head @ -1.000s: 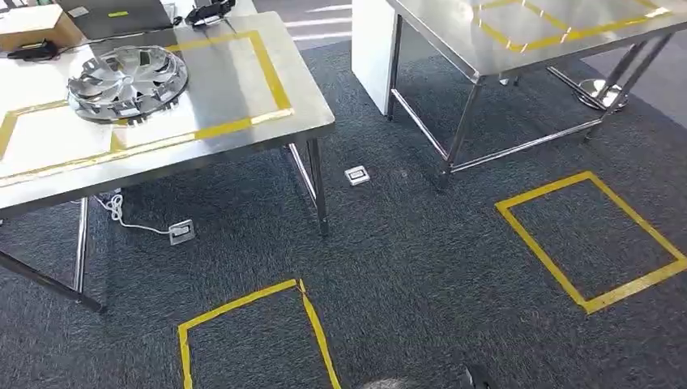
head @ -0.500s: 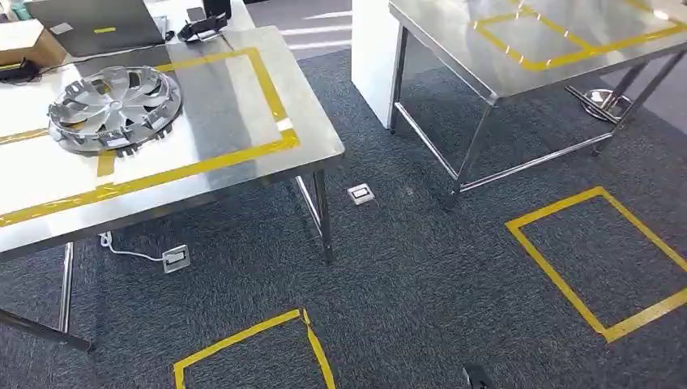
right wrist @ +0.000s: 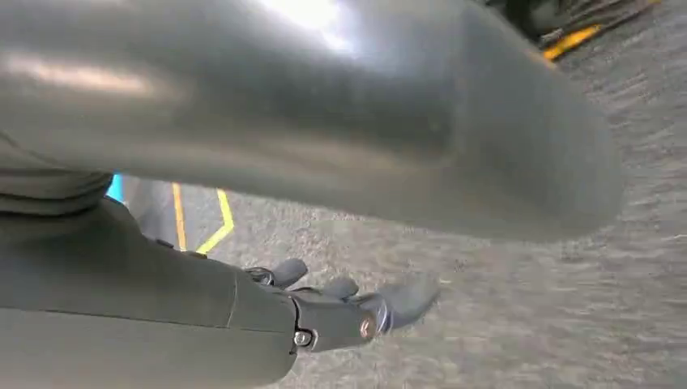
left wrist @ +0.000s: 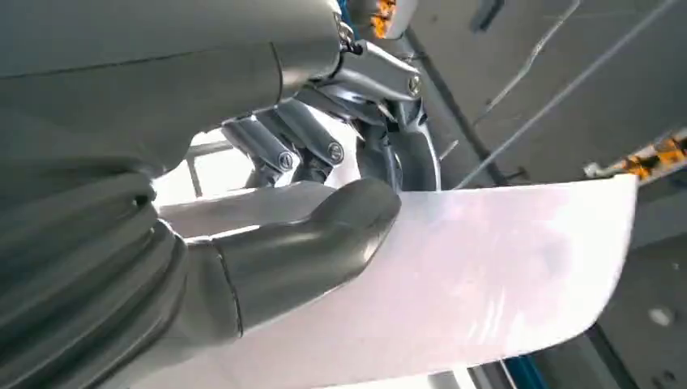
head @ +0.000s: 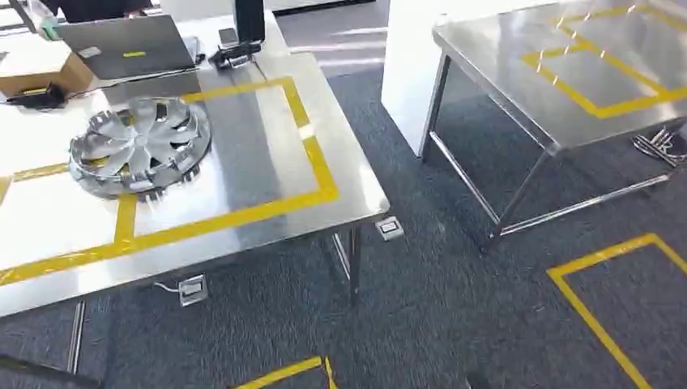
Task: Take the parts from the cabinet and place them on the table.
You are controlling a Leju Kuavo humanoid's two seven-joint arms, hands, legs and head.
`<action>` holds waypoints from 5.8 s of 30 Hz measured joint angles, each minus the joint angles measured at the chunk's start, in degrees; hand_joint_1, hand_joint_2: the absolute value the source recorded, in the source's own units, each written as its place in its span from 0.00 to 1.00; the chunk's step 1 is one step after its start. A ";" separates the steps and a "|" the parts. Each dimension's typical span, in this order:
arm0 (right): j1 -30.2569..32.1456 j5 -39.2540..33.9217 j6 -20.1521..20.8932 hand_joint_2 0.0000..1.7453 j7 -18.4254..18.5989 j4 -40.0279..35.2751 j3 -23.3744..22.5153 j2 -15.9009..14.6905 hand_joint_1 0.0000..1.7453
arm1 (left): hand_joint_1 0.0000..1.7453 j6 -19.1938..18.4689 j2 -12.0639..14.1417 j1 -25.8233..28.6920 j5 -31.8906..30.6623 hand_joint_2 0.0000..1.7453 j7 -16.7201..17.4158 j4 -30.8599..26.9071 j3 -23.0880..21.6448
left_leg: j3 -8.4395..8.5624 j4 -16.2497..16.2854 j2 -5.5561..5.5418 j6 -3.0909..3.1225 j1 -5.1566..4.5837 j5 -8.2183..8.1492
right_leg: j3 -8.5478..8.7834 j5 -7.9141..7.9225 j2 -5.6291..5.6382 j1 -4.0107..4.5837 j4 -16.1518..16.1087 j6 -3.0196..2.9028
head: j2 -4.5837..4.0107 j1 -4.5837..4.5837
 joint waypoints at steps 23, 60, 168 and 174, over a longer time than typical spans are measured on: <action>-1.27 1.05 -0.13 0.00 0.11 -0.02 -0.44 0.24 0.00 | 1.00 0.04 -0.81 -2.72 -10.25 1.00 4.70 5.14 1.49 | -14.68 -0.02 2.13 2.01 0.10 9.21 | 1.48 -14.62 0.14 -0.87 15.05 2.05 | 0.00 -0.33; -2.08 3.45 -0.20 0.00 1.99 -0.04 -1.18 -0.74 0.00 | 0.00 -1.68 6.45 -39.20 -46.64 1.00 31.58 86.45 -0.31 | -13.20 -1.11 2.31 0.38 -0.34 8.98 | 6.13 -4.25 0.35 0.61 -1.83 -0.74 | 0.00 -0.13; -2.26 2.56 -0.76 0.00 -1.09 -1.09 -5.05 0.65 0.00 | 0.00 0.09 -1.94 -18.36 -28.81 0.00 0.26 30.57 6.93 | -15.71 -2.51 2.97 0.70 -1.02 13.71 | 10.27 -4.93 -0.18 0.54 -4.40 -1.36 | 0.00 6.92; -1.94 2.38 -1.44 0.00 -1.14 -1.11 -6.67 1.33 0.00 | 0.00 -1.03 -2.36 -11.51 -20.83 0.00 0.70 37.19 9.29 | -19.00 13.55 2.38 -2.32 0.98 2.02 | 6.58 -1.32 -0.46 -0.61 -4.59 -1.01 | 0.02 6.01</action>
